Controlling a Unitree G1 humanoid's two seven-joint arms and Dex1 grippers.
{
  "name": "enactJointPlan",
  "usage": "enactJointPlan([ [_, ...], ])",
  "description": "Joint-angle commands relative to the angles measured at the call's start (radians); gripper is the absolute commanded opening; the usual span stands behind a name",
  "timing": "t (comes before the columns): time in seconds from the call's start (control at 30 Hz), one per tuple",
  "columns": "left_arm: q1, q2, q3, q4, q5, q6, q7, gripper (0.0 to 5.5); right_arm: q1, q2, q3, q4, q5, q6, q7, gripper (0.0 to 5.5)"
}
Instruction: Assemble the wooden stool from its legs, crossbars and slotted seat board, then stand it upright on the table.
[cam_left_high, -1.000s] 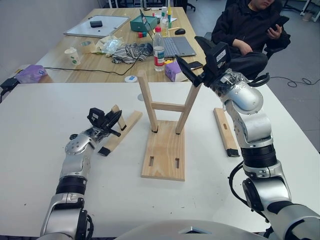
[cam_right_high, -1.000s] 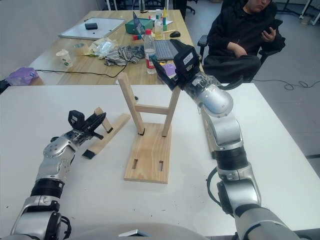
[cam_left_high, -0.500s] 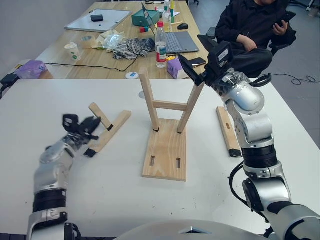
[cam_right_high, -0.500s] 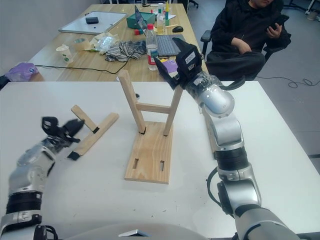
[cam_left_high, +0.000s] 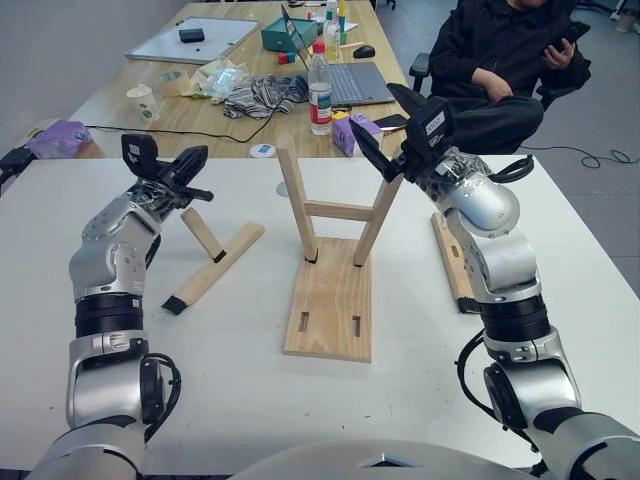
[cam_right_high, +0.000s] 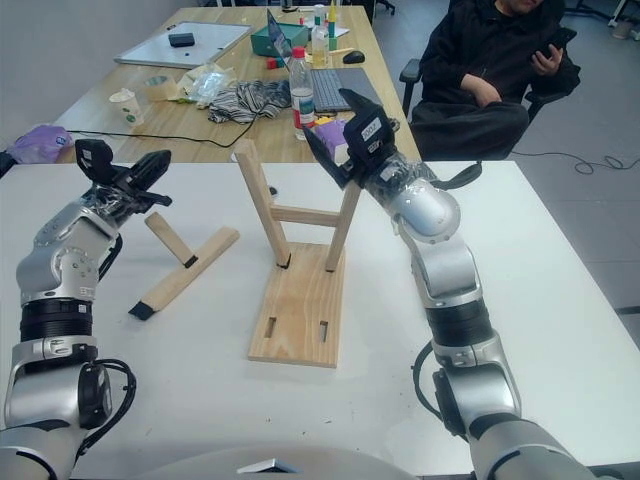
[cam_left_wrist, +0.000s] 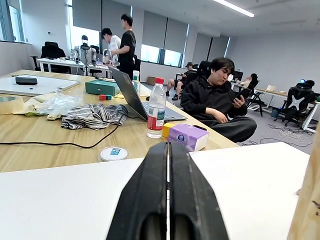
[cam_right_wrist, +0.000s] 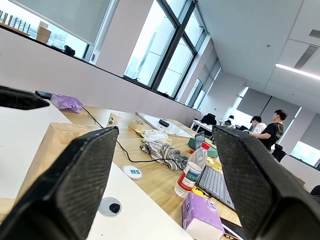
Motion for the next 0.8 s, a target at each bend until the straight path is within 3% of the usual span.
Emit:
enactJointPlan([
  [0.03,-0.054,-0.016,-0.007,-0.004,0.021,-0.027,-0.016,0.02,0.002,0.018,0.0,-0.002,-0.002,-0.008,-0.004,3.45],
  [0.17,-0.124,-0.018,-0.01,-0.05,0.017,-0.005,-0.018,0.02,0.002,0.022,0.001,0.005,-0.002,-0.012,-0.006,3.45],
  [0.43,0.127,-0.095,-0.009,0.089,0.066,-0.051,-0.01,0.02,-0.001,0.019,-0.008,0.014,-0.001,-0.013,0.009,3.45],
  [0.53,0.104,-0.095,0.001,0.12,0.064,-0.083,-0.014,0.02,-0.015,0.016,-0.01,0.026,0.0,-0.017,0.02,3.45],
  [0.63,0.059,-0.051,0.1,-0.026,-0.047,-0.029,0.015,0.02,-0.017,0.016,-0.014,0.022,0.0,-0.016,0.024,3.45],
  [0.73,0.002,0.058,0.267,-0.115,-0.194,0.165,0.136,0.02,0.003,0.017,-0.022,0.0,-0.005,-0.009,0.014,3.45],
  [0.8,0.051,0.181,0.214,-0.132,-0.13,0.284,0.124,0.47,0.028,0.02,-0.029,-0.025,-0.013,0.0,-0.004,3.45],
])
